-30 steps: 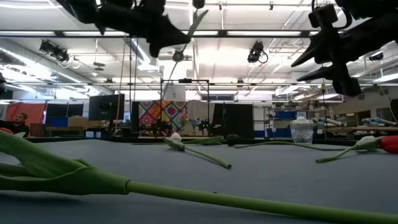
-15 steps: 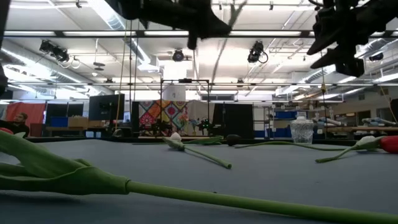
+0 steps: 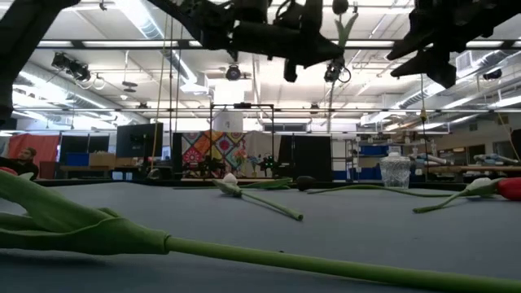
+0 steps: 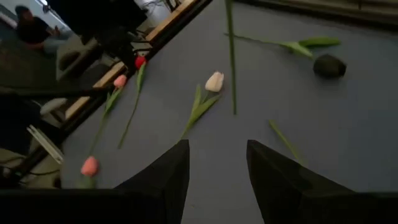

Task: Sort flowers into vase by color
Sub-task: Put the left black tulip into the transparent vase

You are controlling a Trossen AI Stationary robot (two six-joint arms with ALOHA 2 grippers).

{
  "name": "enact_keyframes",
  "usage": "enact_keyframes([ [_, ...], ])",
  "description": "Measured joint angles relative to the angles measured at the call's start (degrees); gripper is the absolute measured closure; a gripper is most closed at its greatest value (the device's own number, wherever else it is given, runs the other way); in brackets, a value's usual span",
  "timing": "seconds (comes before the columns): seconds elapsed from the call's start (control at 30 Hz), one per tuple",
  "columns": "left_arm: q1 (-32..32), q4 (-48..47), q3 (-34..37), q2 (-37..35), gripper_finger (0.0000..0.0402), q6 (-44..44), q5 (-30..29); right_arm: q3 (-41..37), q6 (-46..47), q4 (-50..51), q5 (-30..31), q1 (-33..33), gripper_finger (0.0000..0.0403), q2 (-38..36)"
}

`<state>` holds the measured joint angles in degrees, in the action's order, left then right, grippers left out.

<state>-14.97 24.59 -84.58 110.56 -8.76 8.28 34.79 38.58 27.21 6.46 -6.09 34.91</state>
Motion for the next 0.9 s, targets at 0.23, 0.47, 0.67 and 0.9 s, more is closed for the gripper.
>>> enact_keyframes([
  [0.23, 0.3, -1.1, -9.1, 7.6, 0.0374, -0.2, 0.3, 0.5, -6.3, -0.7, 3.3, -1.6, 0.0181, -1.2],
  [0.47, 0.1, -0.7, -15.8, 12.3, 0.0374, -0.9, 0.7, 9.1, -11.0, 7.3, 20.9, -3.9, 0.0143, -5.4],
  [0.67, 0.6, -1.0, -19.4, 15.7, 0.0374, -1.2, 4.7, 10.3, -17.1, 4.7, 14.0, -7.2, 0.0143, -3.4],
  [0.9, 1.9, -1.7, -20.5, 16.4, 0.0374, 0.8, 5.0, 10.3, -17.1, 4.1, 13.1, -9.0, 0.0146, -0.9],
])
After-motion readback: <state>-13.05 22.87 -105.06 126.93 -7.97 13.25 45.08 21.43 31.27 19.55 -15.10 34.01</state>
